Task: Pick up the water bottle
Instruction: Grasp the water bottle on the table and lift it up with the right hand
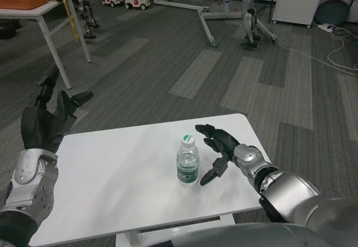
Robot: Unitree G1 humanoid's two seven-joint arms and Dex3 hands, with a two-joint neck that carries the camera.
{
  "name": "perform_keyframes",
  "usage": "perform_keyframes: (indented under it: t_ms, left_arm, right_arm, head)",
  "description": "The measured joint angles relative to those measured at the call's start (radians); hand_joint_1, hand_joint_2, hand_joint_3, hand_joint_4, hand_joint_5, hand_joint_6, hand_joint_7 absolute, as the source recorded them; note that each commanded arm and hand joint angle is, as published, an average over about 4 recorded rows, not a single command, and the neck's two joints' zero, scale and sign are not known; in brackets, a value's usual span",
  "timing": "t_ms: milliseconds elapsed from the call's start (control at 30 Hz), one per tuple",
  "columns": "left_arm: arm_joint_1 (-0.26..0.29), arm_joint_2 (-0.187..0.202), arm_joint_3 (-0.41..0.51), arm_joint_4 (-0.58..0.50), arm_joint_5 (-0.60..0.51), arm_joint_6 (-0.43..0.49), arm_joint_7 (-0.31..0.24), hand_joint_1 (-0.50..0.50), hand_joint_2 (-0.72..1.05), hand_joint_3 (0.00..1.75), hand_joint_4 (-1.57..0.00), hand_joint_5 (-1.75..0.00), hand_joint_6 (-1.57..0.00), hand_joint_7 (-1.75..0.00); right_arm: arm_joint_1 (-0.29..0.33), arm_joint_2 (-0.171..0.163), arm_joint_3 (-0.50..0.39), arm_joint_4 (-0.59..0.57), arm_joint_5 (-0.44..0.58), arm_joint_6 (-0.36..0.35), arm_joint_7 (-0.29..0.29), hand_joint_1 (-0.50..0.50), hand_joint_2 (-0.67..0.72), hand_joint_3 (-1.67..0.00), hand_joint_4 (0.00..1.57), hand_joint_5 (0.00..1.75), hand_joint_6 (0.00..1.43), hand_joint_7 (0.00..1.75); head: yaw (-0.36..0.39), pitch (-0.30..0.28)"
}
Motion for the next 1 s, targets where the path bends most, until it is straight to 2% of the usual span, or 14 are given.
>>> perform_keyframes:
  t_ms: [100, 300, 433, 667, 767, 1000]
  left_arm:
    - [0.003, -0.001, 0.001, -0.001, 0.000, 0.000, 0.000, -0.46, 1.05, 0.79, -0.71, -0.72, -0.29, -0.21]
    - [0.006, -0.001, 0.002, -0.001, 0.000, 0.000, 0.000, -0.46, 1.05, 0.79, -0.71, -0.72, -0.29, -0.21]
    - [0.006, -0.001, 0.002, -0.001, 0.000, 0.000, 0.000, -0.46, 1.05, 0.79, -0.71, -0.72, -0.28, -0.21]
    - [0.007, -0.002, 0.002, -0.001, 0.000, 0.000, 0.000, -0.46, 1.05, 0.79, -0.71, -0.72, -0.29, -0.21]
    - [0.007, -0.002, 0.001, 0.000, 0.000, 0.000, 0.000, -0.46, 1.05, 0.79, -0.71, -0.72, -0.29, -0.21]
    - [0.007, -0.003, 0.000, 0.001, 0.000, 0.000, 0.000, -0.47, 1.05, 0.79, -0.71, -0.72, -0.29, -0.21]
  right_arm:
    - [-0.011, 0.008, 0.035, 0.039, -0.002, 0.000, -0.035, -0.38, 0.28, -0.16, 0.00, 0.00, 0.00, 0.07]
    - [-0.028, 0.029, 0.111, 0.090, -0.007, 0.000, -0.126, -0.38, 0.34, -0.16, 0.00, 0.00, 0.00, 0.07]
    - [-0.050, 0.043, 0.169, 0.118, -0.007, 0.001, -0.177, -0.38, 0.38, -0.08, 0.00, 0.00, 0.00, 0.07]
    - [-0.079, 0.051, 0.239, 0.141, -0.008, 0.003, -0.204, -0.42, 0.47, -0.08, 0.00, 0.00, 0.00, 0.07]
    - [-0.081, 0.051, 0.251, 0.142, -0.008, 0.003, -0.208, -0.42, 0.47, -0.08, 0.00, 0.00, 0.00, 0.07]
    - [-0.091, 0.054, 0.263, 0.140, -0.008, 0.003, -0.209, -0.44, 0.57, -0.08, 0.00, 0.00, 0.00, 0.07]
  head:
    - [0.000, 0.000]
    - [0.009, -0.008]
    - [0.006, -0.011]
    - [0.008, -0.012]
    - [0.008, -0.012]
    - [0.003, -0.013]
